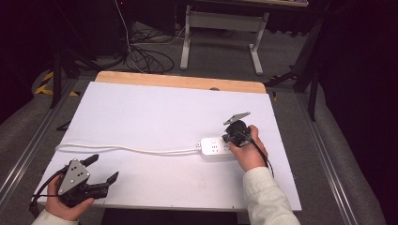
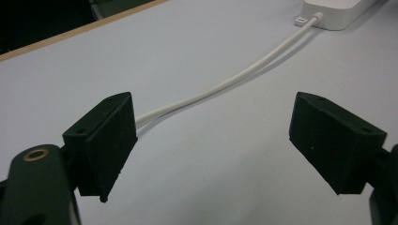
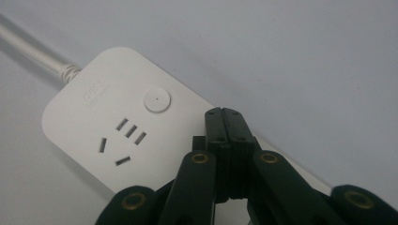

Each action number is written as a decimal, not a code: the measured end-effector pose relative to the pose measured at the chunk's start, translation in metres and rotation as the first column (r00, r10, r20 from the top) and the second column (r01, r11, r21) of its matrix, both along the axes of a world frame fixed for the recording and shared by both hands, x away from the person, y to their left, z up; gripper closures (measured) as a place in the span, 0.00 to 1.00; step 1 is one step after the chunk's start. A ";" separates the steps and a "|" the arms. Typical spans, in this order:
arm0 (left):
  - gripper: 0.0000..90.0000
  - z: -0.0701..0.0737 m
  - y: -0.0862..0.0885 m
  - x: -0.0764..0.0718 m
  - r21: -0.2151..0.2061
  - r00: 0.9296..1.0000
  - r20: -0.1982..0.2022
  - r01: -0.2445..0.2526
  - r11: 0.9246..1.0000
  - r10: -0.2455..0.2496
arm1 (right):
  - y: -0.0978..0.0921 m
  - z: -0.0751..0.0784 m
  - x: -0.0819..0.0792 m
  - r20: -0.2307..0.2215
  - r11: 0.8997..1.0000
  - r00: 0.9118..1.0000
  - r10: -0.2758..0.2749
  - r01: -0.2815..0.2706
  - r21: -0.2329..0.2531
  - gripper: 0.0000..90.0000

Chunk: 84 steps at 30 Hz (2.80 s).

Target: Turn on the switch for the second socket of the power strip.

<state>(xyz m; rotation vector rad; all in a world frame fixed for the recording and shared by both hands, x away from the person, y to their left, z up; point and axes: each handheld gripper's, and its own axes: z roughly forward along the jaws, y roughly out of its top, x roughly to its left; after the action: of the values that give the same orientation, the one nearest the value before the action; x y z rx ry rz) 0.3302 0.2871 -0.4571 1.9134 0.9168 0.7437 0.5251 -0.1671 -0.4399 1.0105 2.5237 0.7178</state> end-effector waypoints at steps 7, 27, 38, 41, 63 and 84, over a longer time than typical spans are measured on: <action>0.17 0.000 0.000 0.000 0.003 1.000 0.002 0.000 1.000 0.000 | 0.005 0.000 -0.003 0.014 0.999 1.000 -0.013 0.014 -0.031 1.00; 0.17 0.000 -0.001 0.000 0.001 1.000 -0.001 0.003 1.000 -0.003 | 0.000 -0.001 -0.001 -0.033 1.000 0.999 -0.019 0.019 0.014 1.00; 0.17 -0.001 -0.001 0.000 0.002 1.000 -0.002 0.004 1.000 -0.004 | -0.002 -0.002 0.000 -0.032 0.999 0.999 -0.023 0.024 0.034 1.00; 0.17 -0.001 -0.001 0.000 0.002 1.000 -0.001 0.003 1.000 -0.003 | -0.003 -0.002 0.000 -0.032 0.999 0.999 -0.022 0.023 0.038 1.00; 0.17 0.000 -0.001 0.001 -0.002 1.000 -0.001 0.001 1.000 -0.001 | 0.000 0.004 -0.010 0.064 0.997 0.998 -0.023 0.018 0.073 1.00; 0.17 0.000 -0.001 0.001 -0.003 1.000 0.001 0.001 1.000 -0.001 | -0.008 0.037 -0.032 0.136 0.992 0.991 -0.008 -0.009 0.126 1.00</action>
<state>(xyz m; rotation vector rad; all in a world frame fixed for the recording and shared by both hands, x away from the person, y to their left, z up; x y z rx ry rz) 0.3313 0.2858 -0.4570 1.9102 0.9161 0.7426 0.4935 -0.1748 -0.4032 0.9659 2.3865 0.9245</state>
